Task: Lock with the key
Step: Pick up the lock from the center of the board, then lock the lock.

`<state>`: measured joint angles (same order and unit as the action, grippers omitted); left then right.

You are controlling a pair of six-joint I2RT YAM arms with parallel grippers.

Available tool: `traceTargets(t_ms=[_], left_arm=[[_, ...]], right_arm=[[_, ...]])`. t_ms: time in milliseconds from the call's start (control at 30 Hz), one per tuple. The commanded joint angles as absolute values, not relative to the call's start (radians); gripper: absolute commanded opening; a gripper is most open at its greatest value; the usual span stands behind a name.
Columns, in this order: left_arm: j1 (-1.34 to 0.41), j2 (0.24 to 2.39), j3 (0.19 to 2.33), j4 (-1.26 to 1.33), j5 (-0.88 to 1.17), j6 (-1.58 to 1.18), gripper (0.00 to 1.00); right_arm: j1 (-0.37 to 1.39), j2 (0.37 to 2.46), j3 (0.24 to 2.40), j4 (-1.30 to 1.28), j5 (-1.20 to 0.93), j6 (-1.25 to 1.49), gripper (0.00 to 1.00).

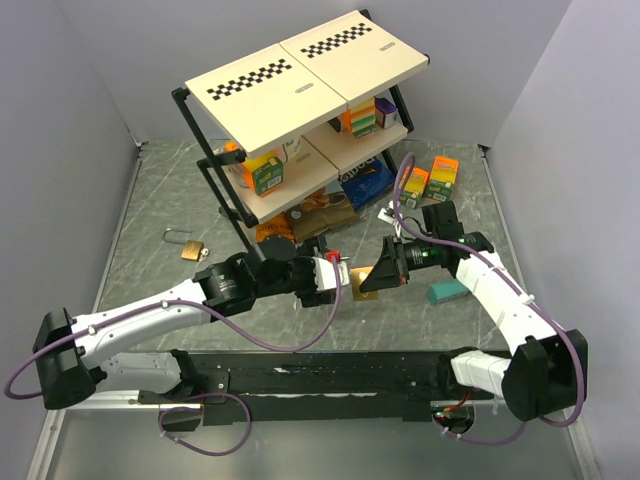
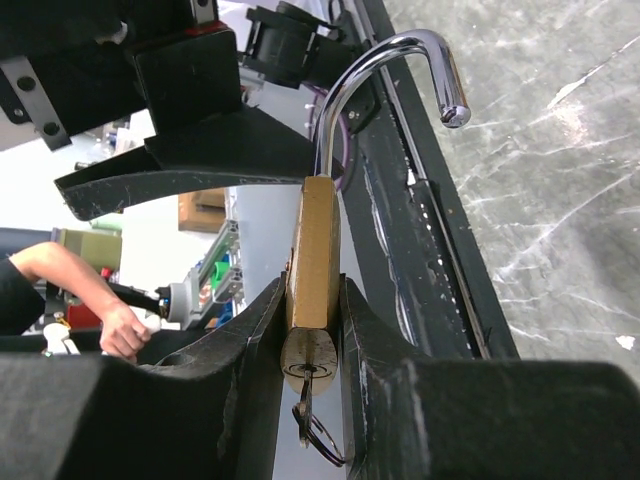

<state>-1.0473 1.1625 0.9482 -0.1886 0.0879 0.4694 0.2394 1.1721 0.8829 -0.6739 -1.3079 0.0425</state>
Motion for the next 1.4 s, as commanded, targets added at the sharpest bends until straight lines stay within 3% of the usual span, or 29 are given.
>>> traceTargets(t_ms=[0, 167, 333, 467, 567, 733, 767, 800, 833, 933, 967, 1367], left_arm=[[-1.065, 1.195, 0.982, -0.121, 0.103, 0.486, 0.76], [-1.068, 1.244, 1.029, -0.179, 0.147, 0.459, 0.52], [-1.068, 1.264, 1.083, -0.262, 0.212, 0.419, 0.37], [-1.068, 1.256, 1.120, -0.298, 0.291, 0.376, 0.13], [-1.066, 1.243, 1.152, -0.330, 0.383, 0.361, 0.02], [-1.045, 1.253, 1.201, -0.426, 0.465, 0.337, 0.01], [-1.037, 1.258, 1.219, -0.439, 0.478, 0.336, 0.01], [-1.022, 1.265, 1.230, -0.457, 0.497, 0.330, 0.01], [-1.014, 1.267, 1.241, -0.469, 0.536, 0.322, 0.01], [-0.989, 1.276, 1.284, -0.508, 0.596, 0.310, 0.01], [-0.985, 1.278, 1.304, -0.523, 0.612, 0.310, 0.01], [-0.976, 1.311, 1.371, -0.563, 0.661, 0.356, 0.01]], right_arm=[[0.239, 1.109, 0.917, -0.647, -1.424, 0.058, 0.00], [0.239, 1.078, 0.925, -0.646, -1.425, 0.045, 0.00], [0.244, 1.029, 0.920, -0.618, -1.405, 0.026, 0.00], [0.253, 1.014, 0.949, -0.643, -1.364, -0.053, 0.00], [0.255, 1.019, 0.977, -0.690, -1.338, -0.123, 0.00], [0.253, 1.000, 1.022, -0.742, -1.286, -0.237, 0.00], [0.255, 0.994, 1.026, -0.747, -1.281, -0.251, 0.04], [0.253, 0.982, 1.031, -0.753, -1.273, -0.268, 0.11], [0.255, 0.979, 1.041, -0.777, -1.267, -0.312, 0.33], [0.253, 0.973, 1.066, -0.843, -1.252, -0.417, 0.59], [0.255, 0.973, 1.071, -0.876, -1.244, -0.437, 0.63], [0.302, 0.960, 1.094, -0.908, -1.180, -0.541, 0.77]])
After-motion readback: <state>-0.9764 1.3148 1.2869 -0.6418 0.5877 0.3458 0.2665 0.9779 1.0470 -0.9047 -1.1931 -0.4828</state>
